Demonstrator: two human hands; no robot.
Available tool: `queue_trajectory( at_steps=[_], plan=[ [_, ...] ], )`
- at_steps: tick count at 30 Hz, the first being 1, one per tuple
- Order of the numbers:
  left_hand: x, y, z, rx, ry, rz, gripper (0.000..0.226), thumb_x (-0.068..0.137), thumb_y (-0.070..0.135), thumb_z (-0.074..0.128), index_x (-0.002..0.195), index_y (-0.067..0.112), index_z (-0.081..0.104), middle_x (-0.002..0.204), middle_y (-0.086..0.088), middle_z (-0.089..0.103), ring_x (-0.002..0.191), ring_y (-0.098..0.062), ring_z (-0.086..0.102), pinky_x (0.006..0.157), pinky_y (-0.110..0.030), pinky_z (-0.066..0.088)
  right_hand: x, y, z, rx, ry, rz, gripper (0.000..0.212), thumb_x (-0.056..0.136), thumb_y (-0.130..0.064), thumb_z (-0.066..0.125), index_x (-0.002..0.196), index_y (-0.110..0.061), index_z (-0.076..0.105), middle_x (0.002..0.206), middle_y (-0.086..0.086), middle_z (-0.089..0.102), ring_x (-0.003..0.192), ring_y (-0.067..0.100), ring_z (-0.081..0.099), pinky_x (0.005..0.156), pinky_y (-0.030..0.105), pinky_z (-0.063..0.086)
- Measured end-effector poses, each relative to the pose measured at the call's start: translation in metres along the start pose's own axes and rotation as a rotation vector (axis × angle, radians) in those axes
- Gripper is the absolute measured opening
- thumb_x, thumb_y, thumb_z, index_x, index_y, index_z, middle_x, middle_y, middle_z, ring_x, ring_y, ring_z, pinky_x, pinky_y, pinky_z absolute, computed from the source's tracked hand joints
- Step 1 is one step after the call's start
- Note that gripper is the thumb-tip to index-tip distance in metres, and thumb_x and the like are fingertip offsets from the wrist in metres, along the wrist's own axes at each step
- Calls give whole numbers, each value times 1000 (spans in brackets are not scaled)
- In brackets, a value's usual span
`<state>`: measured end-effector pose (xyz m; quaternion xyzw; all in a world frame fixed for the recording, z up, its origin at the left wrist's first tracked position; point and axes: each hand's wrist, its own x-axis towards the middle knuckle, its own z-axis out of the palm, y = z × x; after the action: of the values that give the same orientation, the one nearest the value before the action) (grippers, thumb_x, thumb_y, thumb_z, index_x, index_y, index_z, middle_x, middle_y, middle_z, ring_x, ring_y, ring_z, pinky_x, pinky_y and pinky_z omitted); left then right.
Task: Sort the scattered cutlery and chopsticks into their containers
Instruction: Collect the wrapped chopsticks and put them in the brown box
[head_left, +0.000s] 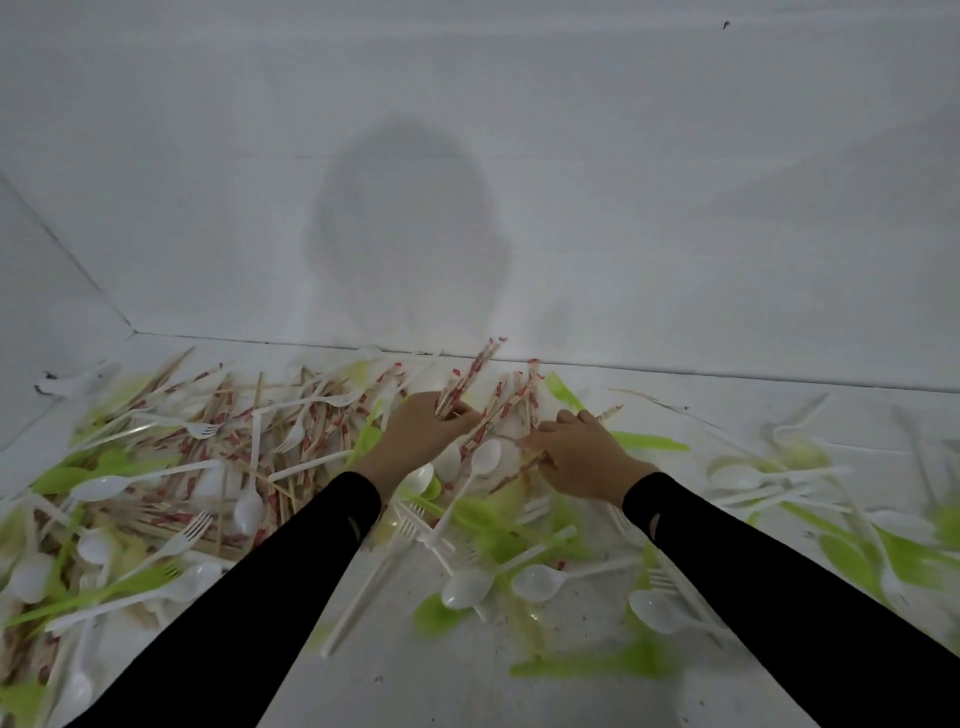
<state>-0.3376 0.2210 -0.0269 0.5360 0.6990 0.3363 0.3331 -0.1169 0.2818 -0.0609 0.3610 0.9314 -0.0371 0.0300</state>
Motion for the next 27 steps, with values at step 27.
queue_trajectory(
  at_steps=[27],
  plan=[
    [44,-45,28,668,24,79,33,87,14,53,119,13,55,113,-7,50,105,-27,52,69,-33,40,38,-12,12,413,-2,610,29,96,-20,47,122,-6,50,121,10,52,104,30,60,76,33,44]
  ],
)
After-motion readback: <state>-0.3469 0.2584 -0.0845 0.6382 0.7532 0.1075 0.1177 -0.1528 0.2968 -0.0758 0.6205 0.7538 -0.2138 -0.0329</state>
